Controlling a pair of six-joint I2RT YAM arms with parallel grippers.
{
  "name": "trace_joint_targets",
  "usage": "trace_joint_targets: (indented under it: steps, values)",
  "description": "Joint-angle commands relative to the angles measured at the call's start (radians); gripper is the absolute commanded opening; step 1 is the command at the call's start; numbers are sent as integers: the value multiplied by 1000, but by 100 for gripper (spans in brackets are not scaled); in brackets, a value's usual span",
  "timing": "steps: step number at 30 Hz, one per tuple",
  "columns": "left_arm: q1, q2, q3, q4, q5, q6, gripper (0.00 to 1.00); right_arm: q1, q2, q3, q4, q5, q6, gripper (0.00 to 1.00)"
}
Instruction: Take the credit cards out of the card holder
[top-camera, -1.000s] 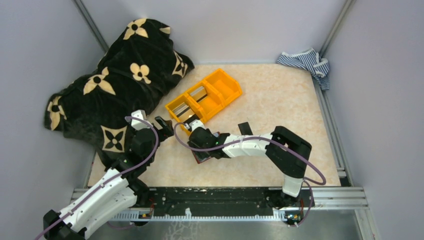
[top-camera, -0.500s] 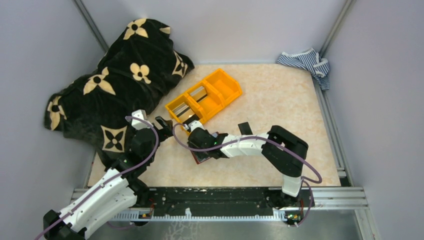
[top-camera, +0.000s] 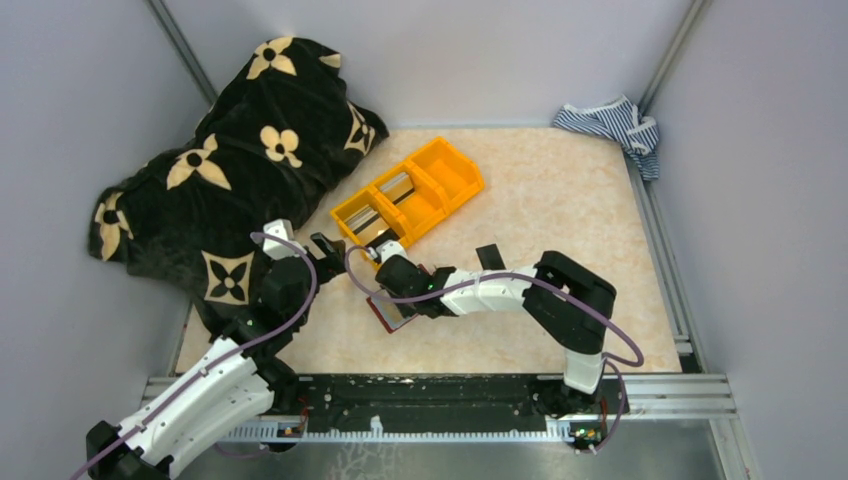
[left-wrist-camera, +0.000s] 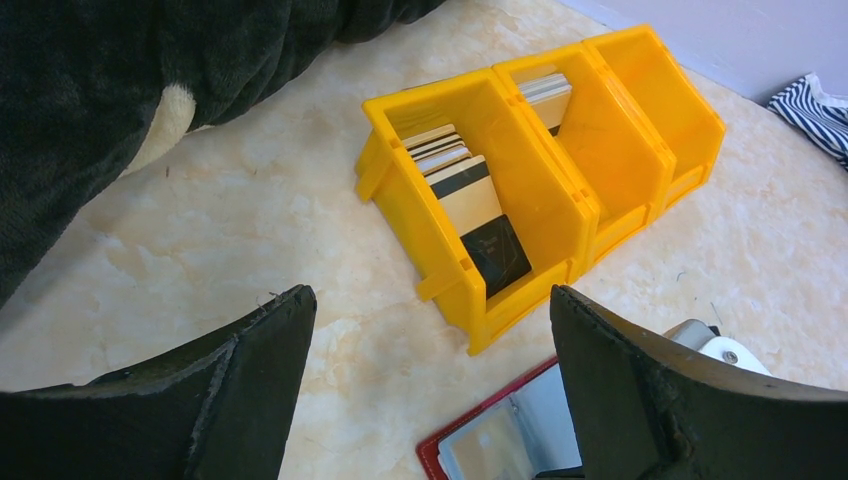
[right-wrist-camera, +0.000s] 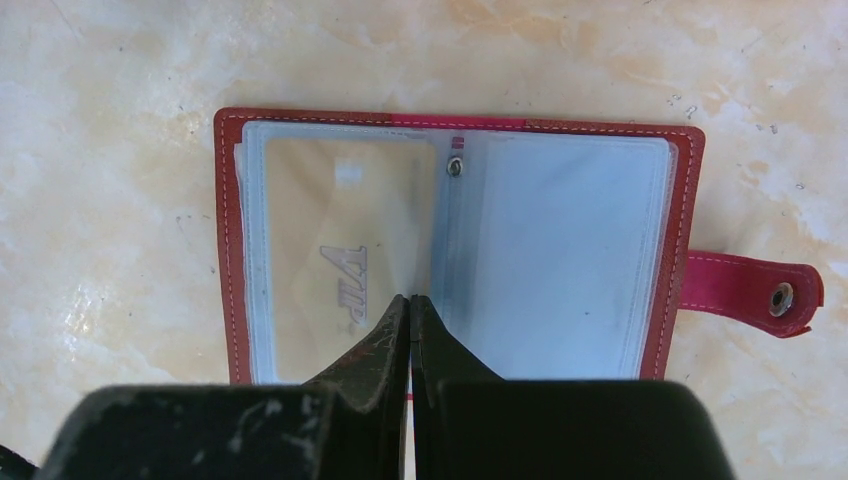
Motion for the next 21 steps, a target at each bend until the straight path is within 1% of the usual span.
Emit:
trace_joint_targets:
  steps: [1,3,5,7,13,19,21]
  values:
    - [-2,-10,-15,40,17,19,92,12,8,-16,-35,-6,13,0]
    - [-2,-10,-21,64,54,40,92,10,-4,-22,-27,-8,21,0]
    - [-2,-10,-26,93,132,67,91,4,-33,-37,0,-18,35,0]
    - [-2,-10,-30,103,179,69,91,-18,-78,-65,42,-66,52,0]
    - [-2,-34,-50,107,225,72,91,-94,-200,-143,166,-264,88,0]
    - [-2,-45,-63,123,250,80,91,-140,-221,-198,277,-414,137,0]
    - [-3,-42,-65,123,256,81,91,-148,-223,-208,298,-436,143,0]
